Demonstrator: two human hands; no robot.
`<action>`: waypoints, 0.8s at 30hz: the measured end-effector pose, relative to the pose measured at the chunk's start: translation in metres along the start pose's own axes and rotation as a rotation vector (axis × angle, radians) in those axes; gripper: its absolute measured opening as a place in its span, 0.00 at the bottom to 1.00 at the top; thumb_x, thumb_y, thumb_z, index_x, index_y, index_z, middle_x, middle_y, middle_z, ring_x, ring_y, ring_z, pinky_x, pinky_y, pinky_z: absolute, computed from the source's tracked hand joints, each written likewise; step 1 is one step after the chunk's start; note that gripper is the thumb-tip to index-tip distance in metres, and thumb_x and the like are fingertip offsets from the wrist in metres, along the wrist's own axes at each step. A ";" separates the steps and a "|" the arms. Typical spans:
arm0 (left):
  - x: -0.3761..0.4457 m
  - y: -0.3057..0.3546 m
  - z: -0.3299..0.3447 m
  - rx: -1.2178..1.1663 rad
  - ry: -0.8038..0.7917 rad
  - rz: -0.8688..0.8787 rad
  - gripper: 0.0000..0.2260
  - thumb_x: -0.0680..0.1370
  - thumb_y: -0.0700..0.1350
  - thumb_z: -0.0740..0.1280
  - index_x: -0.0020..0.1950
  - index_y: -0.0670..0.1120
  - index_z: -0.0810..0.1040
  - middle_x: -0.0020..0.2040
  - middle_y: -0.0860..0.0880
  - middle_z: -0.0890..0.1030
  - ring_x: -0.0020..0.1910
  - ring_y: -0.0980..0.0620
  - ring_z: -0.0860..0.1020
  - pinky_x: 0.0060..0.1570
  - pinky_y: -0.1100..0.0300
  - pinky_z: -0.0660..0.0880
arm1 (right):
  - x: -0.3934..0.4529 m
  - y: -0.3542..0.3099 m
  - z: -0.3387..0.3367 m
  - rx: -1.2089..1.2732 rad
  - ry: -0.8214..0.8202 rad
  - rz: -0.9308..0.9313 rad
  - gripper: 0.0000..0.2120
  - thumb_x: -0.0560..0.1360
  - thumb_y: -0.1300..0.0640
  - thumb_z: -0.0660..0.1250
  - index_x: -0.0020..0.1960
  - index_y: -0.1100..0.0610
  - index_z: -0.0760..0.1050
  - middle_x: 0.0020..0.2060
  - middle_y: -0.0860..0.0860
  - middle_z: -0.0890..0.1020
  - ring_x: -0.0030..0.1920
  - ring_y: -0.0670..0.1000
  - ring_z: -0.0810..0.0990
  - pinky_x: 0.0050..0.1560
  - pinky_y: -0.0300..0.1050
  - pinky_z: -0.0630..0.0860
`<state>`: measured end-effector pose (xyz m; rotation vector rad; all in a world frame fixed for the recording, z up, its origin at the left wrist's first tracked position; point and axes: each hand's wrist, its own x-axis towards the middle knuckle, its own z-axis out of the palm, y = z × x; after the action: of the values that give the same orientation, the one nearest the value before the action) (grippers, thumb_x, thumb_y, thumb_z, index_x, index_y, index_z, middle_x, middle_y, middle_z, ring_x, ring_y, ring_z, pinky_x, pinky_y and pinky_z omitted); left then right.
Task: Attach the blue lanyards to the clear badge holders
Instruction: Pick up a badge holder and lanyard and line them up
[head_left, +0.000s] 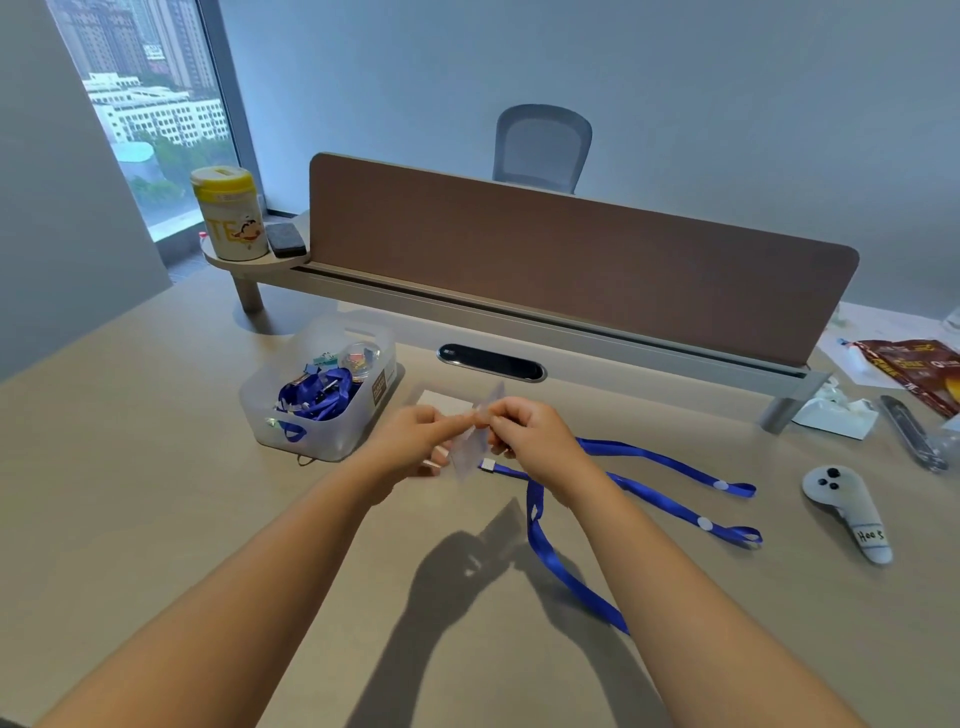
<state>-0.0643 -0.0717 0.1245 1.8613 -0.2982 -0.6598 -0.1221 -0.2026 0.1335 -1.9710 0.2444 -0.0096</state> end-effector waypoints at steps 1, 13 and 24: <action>-0.001 -0.005 -0.002 -0.059 -0.048 -0.128 0.18 0.75 0.56 0.59 0.39 0.41 0.73 0.36 0.47 0.75 0.36 0.51 0.73 0.41 0.59 0.72 | 0.001 -0.001 -0.003 0.057 0.014 0.022 0.14 0.79 0.64 0.54 0.39 0.54 0.73 0.32 0.49 0.72 0.33 0.45 0.70 0.37 0.35 0.69; 0.002 -0.002 0.010 -0.828 0.147 -0.257 0.08 0.78 0.42 0.59 0.40 0.43 0.72 0.36 0.46 0.74 0.33 0.53 0.74 0.23 0.68 0.76 | -0.005 0.014 -0.017 0.204 -0.014 0.239 0.11 0.77 0.66 0.56 0.41 0.62 0.74 0.28 0.53 0.68 0.29 0.48 0.65 0.31 0.38 0.65; -0.001 0.049 0.039 -0.751 0.205 0.001 0.04 0.77 0.38 0.60 0.45 0.39 0.74 0.39 0.44 0.77 0.37 0.52 0.78 0.30 0.68 0.79 | -0.022 0.030 -0.015 0.591 0.133 0.420 0.14 0.77 0.63 0.53 0.41 0.64 0.76 0.38 0.56 0.80 0.39 0.52 0.78 0.54 0.47 0.75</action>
<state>-0.0818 -0.1201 0.1594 1.1887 0.0838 -0.4814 -0.1500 -0.2238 0.1144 -1.3066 0.6599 0.0541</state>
